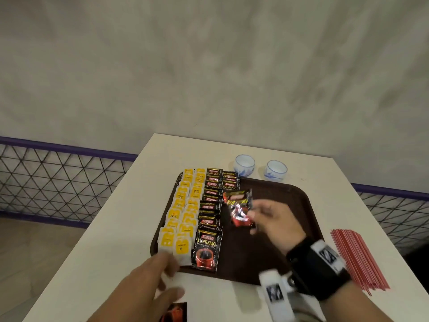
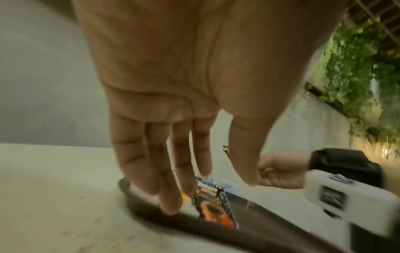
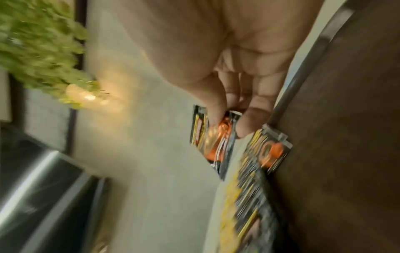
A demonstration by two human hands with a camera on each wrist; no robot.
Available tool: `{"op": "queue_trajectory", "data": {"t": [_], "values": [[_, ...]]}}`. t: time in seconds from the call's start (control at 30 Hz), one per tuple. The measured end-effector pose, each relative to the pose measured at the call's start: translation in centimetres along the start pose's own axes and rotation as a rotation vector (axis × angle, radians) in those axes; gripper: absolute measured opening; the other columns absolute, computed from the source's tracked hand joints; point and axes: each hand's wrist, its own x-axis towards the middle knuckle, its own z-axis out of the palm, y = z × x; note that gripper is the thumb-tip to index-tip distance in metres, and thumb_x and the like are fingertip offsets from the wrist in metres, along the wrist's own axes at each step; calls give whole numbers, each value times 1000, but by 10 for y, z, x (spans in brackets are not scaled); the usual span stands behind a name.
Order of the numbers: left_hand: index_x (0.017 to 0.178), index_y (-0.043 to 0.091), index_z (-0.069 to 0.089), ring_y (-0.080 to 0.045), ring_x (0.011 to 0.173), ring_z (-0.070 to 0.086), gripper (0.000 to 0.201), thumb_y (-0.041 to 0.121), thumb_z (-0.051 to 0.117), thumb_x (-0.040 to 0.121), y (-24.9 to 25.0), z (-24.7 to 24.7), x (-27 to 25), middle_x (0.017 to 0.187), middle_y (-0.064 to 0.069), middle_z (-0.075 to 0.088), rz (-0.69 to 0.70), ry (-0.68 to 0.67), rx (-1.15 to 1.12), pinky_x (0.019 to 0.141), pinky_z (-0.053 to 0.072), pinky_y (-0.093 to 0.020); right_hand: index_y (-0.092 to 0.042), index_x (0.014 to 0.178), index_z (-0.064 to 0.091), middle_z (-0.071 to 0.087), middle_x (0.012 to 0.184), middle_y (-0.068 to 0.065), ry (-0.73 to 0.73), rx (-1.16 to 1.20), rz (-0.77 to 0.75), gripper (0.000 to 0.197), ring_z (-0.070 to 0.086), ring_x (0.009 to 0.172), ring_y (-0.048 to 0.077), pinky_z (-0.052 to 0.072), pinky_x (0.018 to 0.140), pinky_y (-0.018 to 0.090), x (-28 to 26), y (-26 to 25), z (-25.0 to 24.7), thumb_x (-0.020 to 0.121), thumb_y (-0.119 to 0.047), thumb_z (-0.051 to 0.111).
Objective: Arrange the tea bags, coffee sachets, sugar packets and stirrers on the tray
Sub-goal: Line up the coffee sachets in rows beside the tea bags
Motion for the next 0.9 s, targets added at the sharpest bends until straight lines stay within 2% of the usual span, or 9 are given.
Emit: {"op": "queue_trajectory", "data": {"t": [0.17, 0.27, 0.33, 0.43, 0.53, 0.6, 0.67, 0.8, 0.9], "values": [[88, 50, 30, -7, 103, 46, 45, 76, 29, 51, -41, 28, -1, 99, 22, 33, -45, -132, 341, 94, 40, -20, -7, 93, 62, 59, 85, 6, 211, 46, 319, 11, 60, 72, 19, 54, 52, 26, 69, 31, -8, 89, 4, 61], [90, 43, 40, -7, 60, 42, 50, 69, 37, 48, -57, 40, 0, 89, 16, 37, -119, -121, 445, 51, 51, -21, -14, 82, 59, 58, 93, 8, 234, -42, 416, 17, 61, 80, 23, 58, 57, 31, 89, 41, 3, 87, 1, 64], [78, 39, 37, -8, 43, 22, 43, 67, 38, 45, -64, 46, -2, 73, 13, 30, -56, -109, 497, 34, 23, -4, -15, 84, 61, 60, 93, 8, 266, -127, 443, 14, 61, 77, 21, 59, 66, 33, 98, 46, 8, 85, -3, 69], [73, 36, 29, -11, 42, 12, 42, 68, 37, 46, -57, 43, -2, 64, 15, 18, 15, -44, 592, 42, -7, -8, -21, 77, 61, 64, 87, 6, 256, -232, 403, 17, 59, 76, 20, 53, 80, 34, 107, 54, 15, 81, -11, 74], [74, 37, 21, -5, 44, 9, 42, 69, 32, 49, -60, 42, 4, 61, 13, 16, -3, -214, 543, 45, 6, -6, -21, 72, 60, 64, 85, 9, 239, -229, 393, 20, 58, 75, 21, 52, 79, 33, 112, 57, 22, 80, -10, 75], [82, 40, 18, 2, 54, 17, 46, 72, 20, 49, -70, 43, 13, 64, 17, 20, 186, -56, 548, 59, 22, -7, -19, 71, 59, 65, 83, 11, 235, -240, 392, 21, 58, 74, 22, 53, 80, 34, 115, 58, 26, 80, -8, 75], [86, 37, 23, 4, 58, 19, 53, 69, 11, 46, -69, 45, 17, 67, 20, 18, 204, -80, 489, 59, 21, -4, -20, 71, 58, 68, 85, 12, 244, -276, 386, 22, 62, 76, 23, 55, 83, 37, 117, 59, 28, 79, -10, 76], [76, 38, 36, 7, 65, 32, 16, 53, 39, 78, -37, 28, 19, 68, 26, 29, 150, -175, 369, 64, 28, -1, -21, 75, 58, 71, 89, 11, 263, -320, 370, 20, 69, 87, 26, 57, 85, 41, 116, 59, 27, 78, -16, 77], [73, 40, 49, 14, 75, 42, 23, 25, 62, 83, -27, 16, 20, 78, 30, 44, 72, -170, 233, 71, 34, -1, -23, 75, 58, 71, 88, 10, 257, -348, 342, 19, 69, 87, 28, 57, 85, 42, 111, 58, 22, 79, -22, 76]]}}
